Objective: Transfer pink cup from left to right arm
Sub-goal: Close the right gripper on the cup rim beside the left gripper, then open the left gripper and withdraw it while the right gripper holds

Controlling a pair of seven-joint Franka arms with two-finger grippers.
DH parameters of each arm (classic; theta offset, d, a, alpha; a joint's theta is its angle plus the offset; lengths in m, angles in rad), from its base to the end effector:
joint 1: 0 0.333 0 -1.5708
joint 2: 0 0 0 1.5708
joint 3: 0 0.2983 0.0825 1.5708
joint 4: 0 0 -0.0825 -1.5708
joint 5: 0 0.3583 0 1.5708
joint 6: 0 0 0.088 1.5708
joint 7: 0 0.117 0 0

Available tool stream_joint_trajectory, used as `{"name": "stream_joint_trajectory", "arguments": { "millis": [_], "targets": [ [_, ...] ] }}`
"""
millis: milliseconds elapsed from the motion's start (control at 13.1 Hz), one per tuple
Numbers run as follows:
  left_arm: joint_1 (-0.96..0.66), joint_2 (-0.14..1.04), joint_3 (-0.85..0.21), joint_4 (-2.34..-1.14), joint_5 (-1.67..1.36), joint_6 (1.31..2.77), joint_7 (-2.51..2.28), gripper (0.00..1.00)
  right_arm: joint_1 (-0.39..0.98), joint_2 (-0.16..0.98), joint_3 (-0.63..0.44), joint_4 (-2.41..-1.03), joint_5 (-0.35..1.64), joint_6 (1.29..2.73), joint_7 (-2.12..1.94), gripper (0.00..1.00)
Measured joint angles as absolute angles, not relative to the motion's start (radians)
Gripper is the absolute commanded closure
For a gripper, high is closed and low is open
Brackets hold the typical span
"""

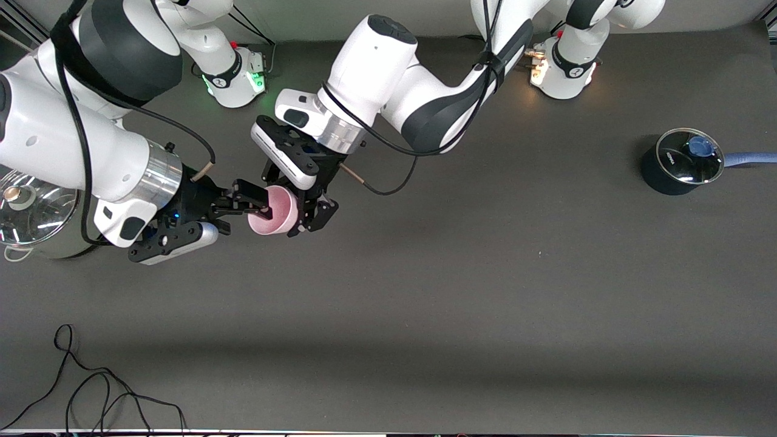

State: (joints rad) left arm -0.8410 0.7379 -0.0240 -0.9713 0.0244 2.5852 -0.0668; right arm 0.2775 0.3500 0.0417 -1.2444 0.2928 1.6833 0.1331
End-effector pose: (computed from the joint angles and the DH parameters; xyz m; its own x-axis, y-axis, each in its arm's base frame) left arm 0.5079 -0.5843 0.5233 0.4617 -0.4455 0.7671 -0.7300 -0.6821 0.0433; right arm 0.5977 0.2248 0.5553 0.9869 0.1553 0.0430 0.1609 -0.9368 -0.3107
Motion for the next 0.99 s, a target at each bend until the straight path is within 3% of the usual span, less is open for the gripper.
{"name": "stream_joint_trajectory", "arguments": {
  "millis": [76,229,458,535,611,688,993],
  "targets": [
    [-0.842,0.738,-0.024,-0.971,0.024,2.585,-0.067,1.00,0.278,0.350,0.042,-1.241,0.297,1.684,0.133,0.60],
    [-0.843,0.739,-0.025,-0.971,0.024,2.587,-0.067,1.00,0.279,0.349,0.046,-1.232,0.310,1.683,0.133,0.65],
    [-0.844,0.740,-0.025,-0.971,0.024,2.593,-0.067,1.00,0.281,0.347,0.049,-1.226,0.316,1.683,0.134,1.00],
    [-0.844,0.741,-0.026,-0.971,0.024,2.594,-0.067,1.00,0.283,0.346,0.051,-1.225,0.321,1.683,0.135,1.00],
    [-0.844,0.742,-0.027,-0.972,0.024,2.596,-0.067,0.62,0.285,0.346,0.054,-1.222,0.324,1.683,0.137,1.00],
    [-0.844,0.743,-0.027,-0.972,0.024,2.600,-0.071,0.02,0.285,0.346,0.054,-1.218,0.325,1.683,0.144,1.00],
    [-0.833,0.740,-0.026,-0.971,0.024,2.600,-0.072,0.00,0.279,0.348,0.042,-1.217,0.325,1.684,0.144,1.00]
  ]
}}
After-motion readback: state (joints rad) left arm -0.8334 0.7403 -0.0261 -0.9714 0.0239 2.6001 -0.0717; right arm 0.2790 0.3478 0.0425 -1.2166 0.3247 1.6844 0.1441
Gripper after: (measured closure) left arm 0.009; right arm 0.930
